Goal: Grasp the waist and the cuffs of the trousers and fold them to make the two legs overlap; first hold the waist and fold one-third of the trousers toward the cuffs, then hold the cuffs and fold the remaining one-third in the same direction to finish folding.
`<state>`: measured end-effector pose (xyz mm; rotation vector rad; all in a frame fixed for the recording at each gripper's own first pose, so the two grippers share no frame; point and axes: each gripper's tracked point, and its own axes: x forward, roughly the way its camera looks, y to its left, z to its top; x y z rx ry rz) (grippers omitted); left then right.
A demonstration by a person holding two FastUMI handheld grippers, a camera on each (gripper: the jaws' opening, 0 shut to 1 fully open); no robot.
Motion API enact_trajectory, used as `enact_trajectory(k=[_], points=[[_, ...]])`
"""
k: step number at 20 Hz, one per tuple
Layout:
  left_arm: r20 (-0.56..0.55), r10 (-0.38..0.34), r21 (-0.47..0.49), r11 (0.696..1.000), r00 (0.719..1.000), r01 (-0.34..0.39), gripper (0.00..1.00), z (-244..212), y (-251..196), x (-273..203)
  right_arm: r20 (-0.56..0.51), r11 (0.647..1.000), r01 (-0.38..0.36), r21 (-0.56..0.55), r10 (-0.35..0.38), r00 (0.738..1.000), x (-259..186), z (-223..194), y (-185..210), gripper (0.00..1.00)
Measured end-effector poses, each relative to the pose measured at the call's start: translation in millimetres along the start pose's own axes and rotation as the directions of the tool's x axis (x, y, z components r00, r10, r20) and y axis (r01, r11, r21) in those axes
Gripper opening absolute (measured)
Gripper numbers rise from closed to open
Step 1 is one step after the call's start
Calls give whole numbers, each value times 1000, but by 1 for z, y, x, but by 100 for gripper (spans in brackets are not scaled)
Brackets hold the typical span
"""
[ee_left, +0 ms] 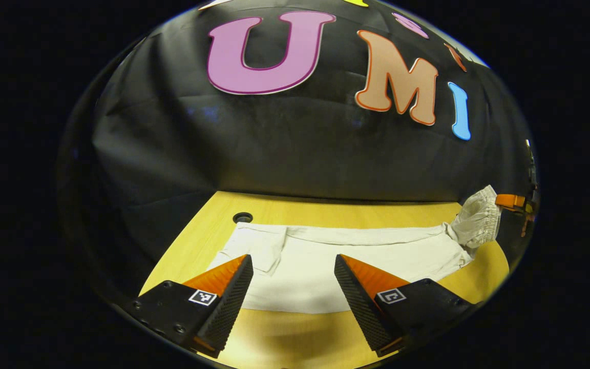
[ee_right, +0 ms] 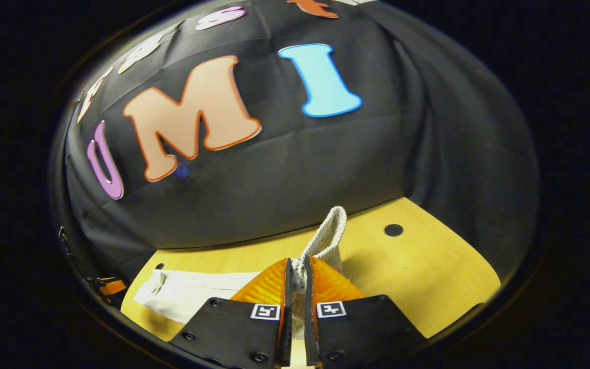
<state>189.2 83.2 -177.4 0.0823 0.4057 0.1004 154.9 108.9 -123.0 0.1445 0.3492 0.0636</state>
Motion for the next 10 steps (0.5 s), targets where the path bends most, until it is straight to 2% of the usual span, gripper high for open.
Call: enact_trajectory(k=[5, 10], points=[[-34, 17, 4, 1000, 999, -16, 97, -19, 45, 15, -48, 990, -111, -83, 107, 993, 12, -33, 92, 12], [-109, 43, -13, 999, 993, -45, 98, -55, 77, 35, -107, 964, -216, -158, 200, 974, 9, -75, 160, 12]])
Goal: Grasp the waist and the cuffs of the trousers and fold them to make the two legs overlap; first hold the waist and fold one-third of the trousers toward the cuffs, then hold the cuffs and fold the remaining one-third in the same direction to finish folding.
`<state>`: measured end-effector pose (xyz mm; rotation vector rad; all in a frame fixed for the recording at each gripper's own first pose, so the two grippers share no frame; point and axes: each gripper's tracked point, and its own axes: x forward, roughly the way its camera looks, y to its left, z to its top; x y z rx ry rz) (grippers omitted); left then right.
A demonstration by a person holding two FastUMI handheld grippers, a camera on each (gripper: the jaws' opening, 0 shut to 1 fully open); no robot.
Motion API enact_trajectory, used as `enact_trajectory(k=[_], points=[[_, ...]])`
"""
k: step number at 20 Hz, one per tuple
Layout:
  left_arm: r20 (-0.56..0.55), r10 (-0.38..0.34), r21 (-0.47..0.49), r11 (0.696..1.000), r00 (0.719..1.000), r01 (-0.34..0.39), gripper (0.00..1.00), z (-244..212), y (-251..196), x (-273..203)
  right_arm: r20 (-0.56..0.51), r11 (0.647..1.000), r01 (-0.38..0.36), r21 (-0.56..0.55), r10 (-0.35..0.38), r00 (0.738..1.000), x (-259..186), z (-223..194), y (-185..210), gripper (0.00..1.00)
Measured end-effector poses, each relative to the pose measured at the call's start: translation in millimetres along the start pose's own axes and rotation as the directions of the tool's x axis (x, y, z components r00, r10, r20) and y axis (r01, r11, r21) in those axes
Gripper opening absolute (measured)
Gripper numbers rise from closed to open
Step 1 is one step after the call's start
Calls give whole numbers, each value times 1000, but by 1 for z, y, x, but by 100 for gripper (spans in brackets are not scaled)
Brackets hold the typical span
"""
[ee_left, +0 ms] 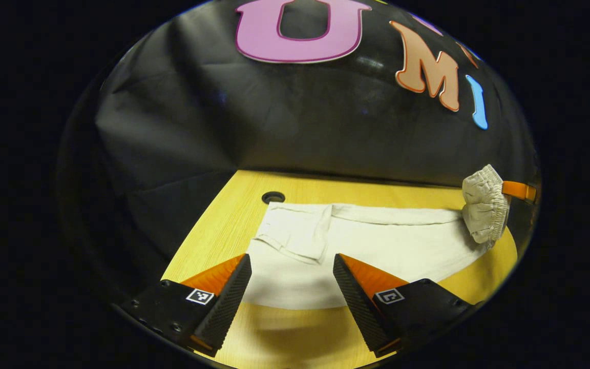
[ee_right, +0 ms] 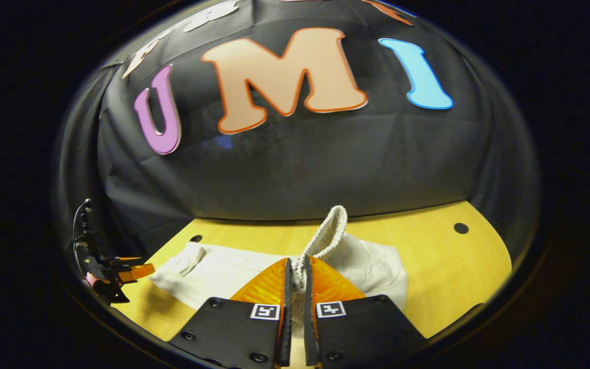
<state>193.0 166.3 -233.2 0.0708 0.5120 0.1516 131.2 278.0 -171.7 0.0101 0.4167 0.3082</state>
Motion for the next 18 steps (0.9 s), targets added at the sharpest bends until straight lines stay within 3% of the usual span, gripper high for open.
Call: enact_trajectory(k=[2, 7, 11, 15, 16, 18], points=[[-21, 16, -17, 1000, 1000, -16, 98, -11, 8, 9, -44, 999, -40, -22, 39, 998, 7, -20, 17, 12], [-60, 42, -26, 999, 997, -44, 98, -32, 26, 18, -119, 995, -61, -80, 51, 992, 28, -59, 31, 12], [-78, 45, -23, 999, 996, -47, 98, -39, 28, 21, -131, 994, -93, -54, 85, 988, 25, -68, 43, 24], [-91, 47, -20, 999, 995, -49, 98, -42, 30, 21, -154, 996, -88, -34, 82, 985, 19, -76, 46, 90], [-94, 48, -20, 999, 994, -50, 98, -42, 30, 21, -152, 996, -76, -42, 69, 986, 18, -78, 45, 98], [-106, 51, -15, 998, 993, -53, 98, -43, 30, 19, -144, 998, -55, -41, 49, 988, 11, -76, 39, 97]])
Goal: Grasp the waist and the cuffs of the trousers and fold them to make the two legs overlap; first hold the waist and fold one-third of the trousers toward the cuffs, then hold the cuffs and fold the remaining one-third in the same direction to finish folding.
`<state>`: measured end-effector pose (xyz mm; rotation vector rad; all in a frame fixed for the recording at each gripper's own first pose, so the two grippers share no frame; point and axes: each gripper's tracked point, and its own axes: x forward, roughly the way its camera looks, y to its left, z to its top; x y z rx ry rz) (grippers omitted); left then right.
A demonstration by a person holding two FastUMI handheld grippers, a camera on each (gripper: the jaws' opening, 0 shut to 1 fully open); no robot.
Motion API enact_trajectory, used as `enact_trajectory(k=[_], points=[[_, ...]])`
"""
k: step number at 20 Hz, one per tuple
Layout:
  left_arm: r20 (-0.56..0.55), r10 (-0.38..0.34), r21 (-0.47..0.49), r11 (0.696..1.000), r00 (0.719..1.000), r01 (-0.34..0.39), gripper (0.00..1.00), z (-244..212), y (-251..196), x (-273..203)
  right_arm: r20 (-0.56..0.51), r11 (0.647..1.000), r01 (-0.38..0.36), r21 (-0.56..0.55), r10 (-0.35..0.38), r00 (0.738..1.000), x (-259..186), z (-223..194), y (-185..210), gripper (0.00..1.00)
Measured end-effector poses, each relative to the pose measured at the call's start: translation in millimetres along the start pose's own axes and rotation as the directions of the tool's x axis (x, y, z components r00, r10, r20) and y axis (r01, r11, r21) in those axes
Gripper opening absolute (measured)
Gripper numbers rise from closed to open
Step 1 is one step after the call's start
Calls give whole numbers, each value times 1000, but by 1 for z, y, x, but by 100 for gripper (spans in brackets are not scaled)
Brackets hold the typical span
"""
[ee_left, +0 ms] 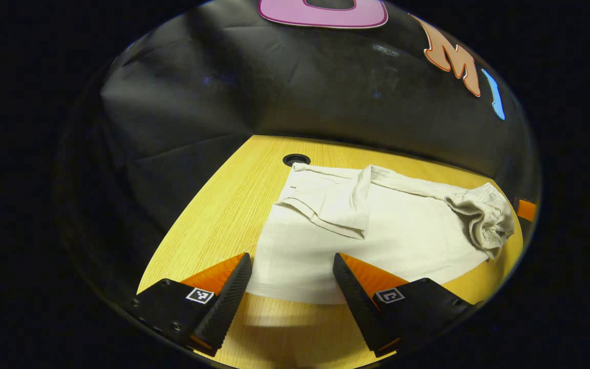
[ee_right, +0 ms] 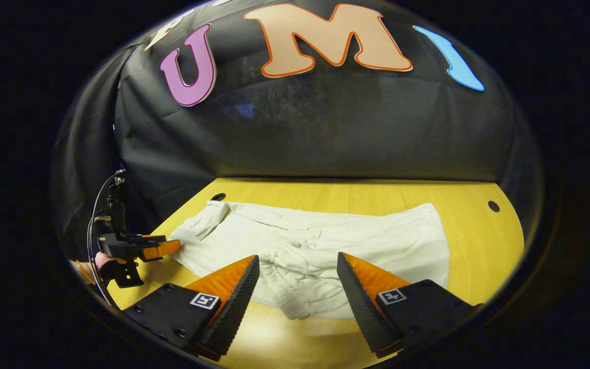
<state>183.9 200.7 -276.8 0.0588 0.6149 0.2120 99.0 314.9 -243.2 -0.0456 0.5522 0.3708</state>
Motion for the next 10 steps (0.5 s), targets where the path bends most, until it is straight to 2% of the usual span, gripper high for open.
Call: enact_trajectory(k=[4, 5, 6, 8, 9, 10], points=[[-17, 4, 29, 1000, 1000, -4, 97, -3, 2, 3, 22, 998, 46, 30, -47, 999, -18, 5, -15, 96], [-18, 8, 33, 999, 1000, -7, 96, -3, 2, 4, 27, 998, 57, 37, -58, 998, -22, 7, -19, 92], [-18, 5, 36, 999, 1000, -5, 95, -2, 2, 4, 33, 997, 69, 42, -70, 997, -26, 8, -22, 96], [-28, -11, 46, 999, 1000, 12, 87, 0, 2, 0, 41, 995, 89, 50, -91, 995, -34, 10, -30, 97], [-29, -23, 53, 998, 999, 25, 77, 0, -3, 0, 43, 994, 98, 52, -101, 994, -37, 10, -33, 97], [-33, -33, 56, 998, 999, 35, 71, -1, -8, 2, 43, 993, 108, 52, -110, 993, -40, 9, -36, 92]])
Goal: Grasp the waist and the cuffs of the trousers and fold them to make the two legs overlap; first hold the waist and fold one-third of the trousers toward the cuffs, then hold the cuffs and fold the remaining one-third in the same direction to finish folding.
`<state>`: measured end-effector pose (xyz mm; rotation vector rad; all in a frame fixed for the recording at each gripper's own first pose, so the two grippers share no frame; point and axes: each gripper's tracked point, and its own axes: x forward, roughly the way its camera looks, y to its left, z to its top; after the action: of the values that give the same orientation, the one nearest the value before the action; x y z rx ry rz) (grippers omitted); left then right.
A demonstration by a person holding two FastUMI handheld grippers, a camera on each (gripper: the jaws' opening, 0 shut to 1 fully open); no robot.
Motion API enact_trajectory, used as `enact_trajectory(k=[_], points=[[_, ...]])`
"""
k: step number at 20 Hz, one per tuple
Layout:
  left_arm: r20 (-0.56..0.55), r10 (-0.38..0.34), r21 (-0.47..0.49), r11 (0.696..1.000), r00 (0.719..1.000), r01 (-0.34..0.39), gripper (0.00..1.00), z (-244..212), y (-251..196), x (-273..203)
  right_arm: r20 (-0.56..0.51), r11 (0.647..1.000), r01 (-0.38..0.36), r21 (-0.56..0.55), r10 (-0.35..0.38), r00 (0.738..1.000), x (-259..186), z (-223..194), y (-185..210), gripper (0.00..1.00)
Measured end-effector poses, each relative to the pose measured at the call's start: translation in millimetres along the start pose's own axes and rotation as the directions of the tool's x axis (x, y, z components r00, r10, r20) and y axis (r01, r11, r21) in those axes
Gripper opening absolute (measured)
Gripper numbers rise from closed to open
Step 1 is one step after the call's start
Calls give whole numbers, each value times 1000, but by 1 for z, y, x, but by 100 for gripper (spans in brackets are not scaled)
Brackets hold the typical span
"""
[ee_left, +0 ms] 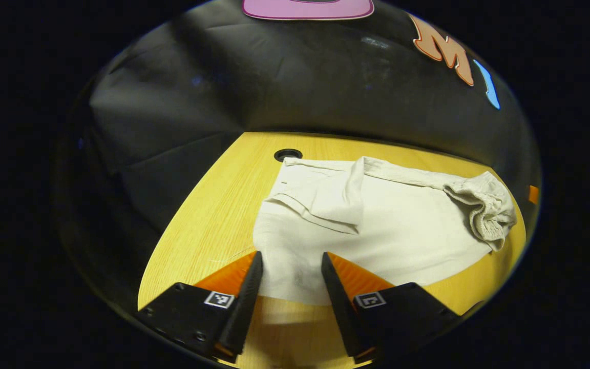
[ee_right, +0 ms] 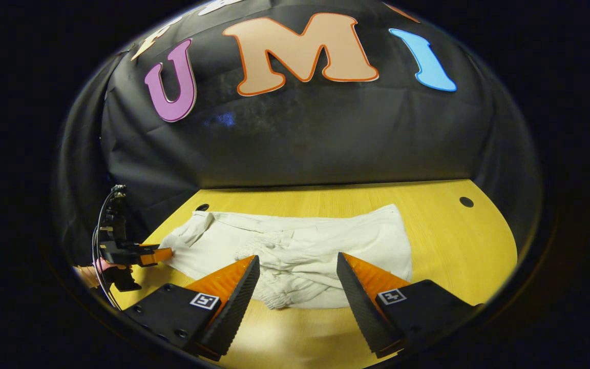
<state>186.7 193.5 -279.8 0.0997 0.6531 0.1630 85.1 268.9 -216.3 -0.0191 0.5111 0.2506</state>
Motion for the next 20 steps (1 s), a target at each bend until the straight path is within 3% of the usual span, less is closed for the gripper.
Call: enact_trajectory(k=[1, 2, 5, 7, 9, 10, 13, 14, 15, 19, 20], points=[[2, -9, -2, 1000, 1000, 9, 58, 0, -6, 3, -2, 1000, 7, 1, -7, 1000, -3, -1, -3, 96], [8, -18, -10, 1000, 1000, 18, 50, 2, -10, 3, -5, 1000, 12, 5, -12, 1000, -5, -1, -6, 92], [31, -41, -39, 998, 999, 42, 10, 5, -18, 6, -7, 1000, 28, 4, -28, 1000, -12, -4, -11, 97], [40, -44, -45, 998, 998, 46, 0, 7, -18, 4, -6, 999, 37, 1, -37, 999, -17, -3, -14, 96], [40, -37, -53, 998, 999, 39, 0, 8, -17, 3, -5, 999, 46, -2, -46, 999, -21, -1, -18, 92], [42, -34, -55, 998, 999, 37, 0, 11, -18, 2, -3, 999, 49, -2, -49, 999, -23, 0, -20, 97], [99, -47, -48, 998, 994, 52, 0, 36, -29, -8, 11, 998, 61, 2, -61, 998, -30, 7, -28, 97], [126, -55, -40, 997, 991, 61, 0, 48, -35, -14, 14, 998, 64, 4, -65, 998, -33, 9, -30, 92], [149, -64, -29, 997, 987, 70, 0, 59, -42, -19, 18, 998, 68, 7, -68, 998, -36, 13, -33, 97], [228, -127, 6, 992, 965, 129, 0, 107, -89, -42, 35, 997, 78, 12, -78, 996, -51, 22, -46, 96], [244, -147, 10, 989, 958, 149, 0, 118, -105, -47, 37, 997, 79, 10, -79, 996, -54, 25, -50, 92]])
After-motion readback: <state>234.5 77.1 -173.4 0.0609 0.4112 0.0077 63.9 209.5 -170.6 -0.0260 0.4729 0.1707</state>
